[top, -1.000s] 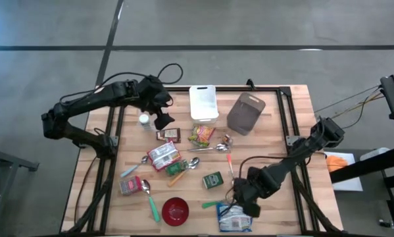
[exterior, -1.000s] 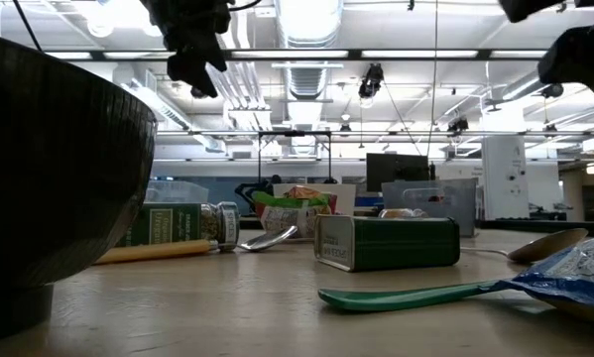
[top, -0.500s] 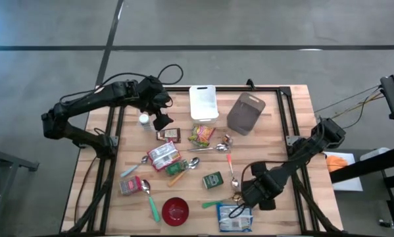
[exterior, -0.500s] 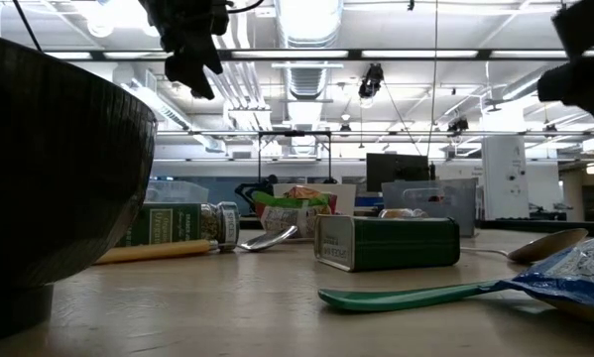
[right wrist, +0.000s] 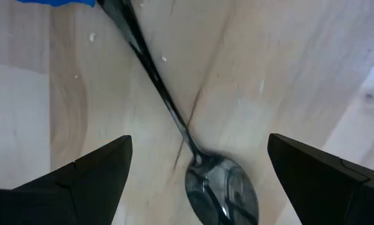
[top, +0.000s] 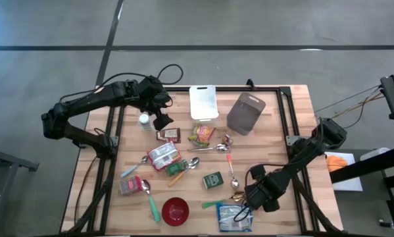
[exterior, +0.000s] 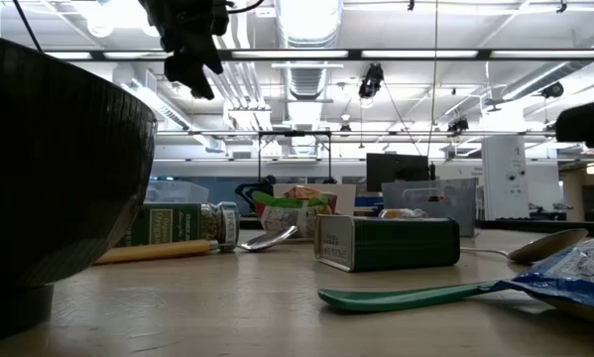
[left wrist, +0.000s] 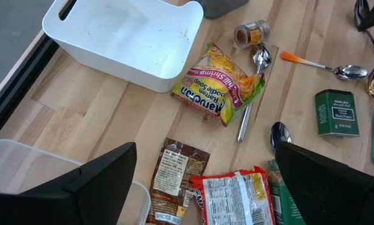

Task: Pick & Place Food Item
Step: Put the black spoon into the black bin

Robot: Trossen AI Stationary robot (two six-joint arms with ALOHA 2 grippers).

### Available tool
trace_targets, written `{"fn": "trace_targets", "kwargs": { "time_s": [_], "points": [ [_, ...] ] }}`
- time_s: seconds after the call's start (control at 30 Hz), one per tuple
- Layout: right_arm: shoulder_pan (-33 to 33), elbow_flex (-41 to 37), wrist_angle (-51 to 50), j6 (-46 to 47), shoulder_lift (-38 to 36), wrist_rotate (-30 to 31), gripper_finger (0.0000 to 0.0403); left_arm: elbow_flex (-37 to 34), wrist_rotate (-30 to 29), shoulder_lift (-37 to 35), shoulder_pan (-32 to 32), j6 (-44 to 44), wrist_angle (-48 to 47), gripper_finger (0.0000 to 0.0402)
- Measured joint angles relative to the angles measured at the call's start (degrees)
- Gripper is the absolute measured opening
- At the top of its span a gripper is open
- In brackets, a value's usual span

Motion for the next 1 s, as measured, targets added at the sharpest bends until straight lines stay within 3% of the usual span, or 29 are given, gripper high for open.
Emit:
{"fn": "trace_targets", "kwargs": {
  "time_s": [0.6,1.0],
  "points": [
    [0.1,-5.6,7.8,0.2,-0.3,-2.8,0.0357,0.0,0.0,0.0,0.0,-2.5,0.0,0.0387],
    [0.0,-6.6,8.4,0.0,-0.2,-2.3,0.0157,0.0,0.0,0.0,0.0,-4.0,0.0,0.0387]
  ]
}}
